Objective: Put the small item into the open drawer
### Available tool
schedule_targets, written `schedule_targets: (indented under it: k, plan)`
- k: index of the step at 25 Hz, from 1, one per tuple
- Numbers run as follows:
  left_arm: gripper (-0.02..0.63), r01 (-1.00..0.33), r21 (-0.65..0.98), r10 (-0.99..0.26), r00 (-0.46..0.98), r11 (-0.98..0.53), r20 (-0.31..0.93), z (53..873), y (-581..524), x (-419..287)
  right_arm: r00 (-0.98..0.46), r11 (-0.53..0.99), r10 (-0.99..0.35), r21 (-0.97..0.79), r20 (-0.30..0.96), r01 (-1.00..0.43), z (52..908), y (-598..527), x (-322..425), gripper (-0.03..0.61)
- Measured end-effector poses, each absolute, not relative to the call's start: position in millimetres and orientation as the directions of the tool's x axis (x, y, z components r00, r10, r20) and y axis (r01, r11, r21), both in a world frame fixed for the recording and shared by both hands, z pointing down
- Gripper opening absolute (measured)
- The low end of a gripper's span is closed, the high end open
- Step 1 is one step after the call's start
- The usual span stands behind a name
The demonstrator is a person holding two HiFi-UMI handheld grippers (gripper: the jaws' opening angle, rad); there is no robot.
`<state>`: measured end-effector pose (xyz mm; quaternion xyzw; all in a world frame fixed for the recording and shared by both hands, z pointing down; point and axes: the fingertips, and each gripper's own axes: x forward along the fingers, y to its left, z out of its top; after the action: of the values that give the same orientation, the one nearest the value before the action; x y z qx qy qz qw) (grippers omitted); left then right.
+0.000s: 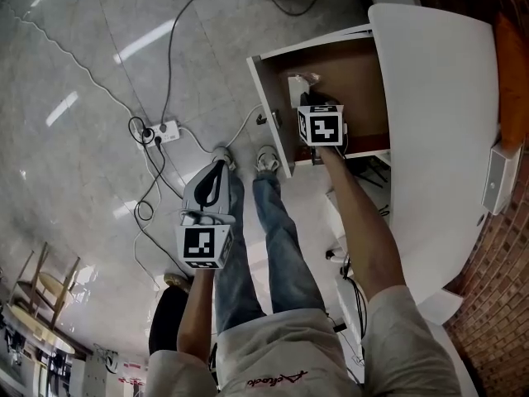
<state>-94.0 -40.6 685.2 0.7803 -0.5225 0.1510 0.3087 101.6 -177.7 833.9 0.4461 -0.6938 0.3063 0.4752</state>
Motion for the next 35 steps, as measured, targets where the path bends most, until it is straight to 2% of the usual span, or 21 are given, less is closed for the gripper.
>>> schedule_targets:
  k: [1,4,14,16,22,35]
  plan:
    - [0.009,-0.909,0.324,-0.723,0.409,-0.264,0.558,685,-41,-93,-0.146,0.416,-0.336,0.007,0.930,-0.910,833,-179,103,0.031]
    - [0.009,-0.907,0.328,-0.723,0.411,-0.264,0.555,685,-42,-92,-0.153,0.412,-0.354,0.007,0.923,-0.911,831,-181,102,0.096]
    - [0.009,-0.906,0.327,-0.724,0.415,-0.270,0.551,683,-43,-88,-0.207,0.429,-0.440,0.001,0.874,-0.903,807,-189,91,0.101]
    - [0.009,-0.906,0.325,-0.725,0.413,-0.270,0.551,683,-43,-88,-0.225,0.438,-0.455,-0.003,0.862,-0.899,801,-189,87,0.096]
    - [0.009,-0.907,0.327,-0.730,0.409,-0.264,0.547,679,-45,-88,-0.251,0.459,-0.526,0.024,0.812,-0.888,780,-188,76,0.016]
    - [0.009,-0.910,0.326,-0.749,0.400,-0.257,0.528,669,-45,-85,-0.390,0.487,-0.688,-0.010,0.612,-0.873,693,-154,53,0.012]
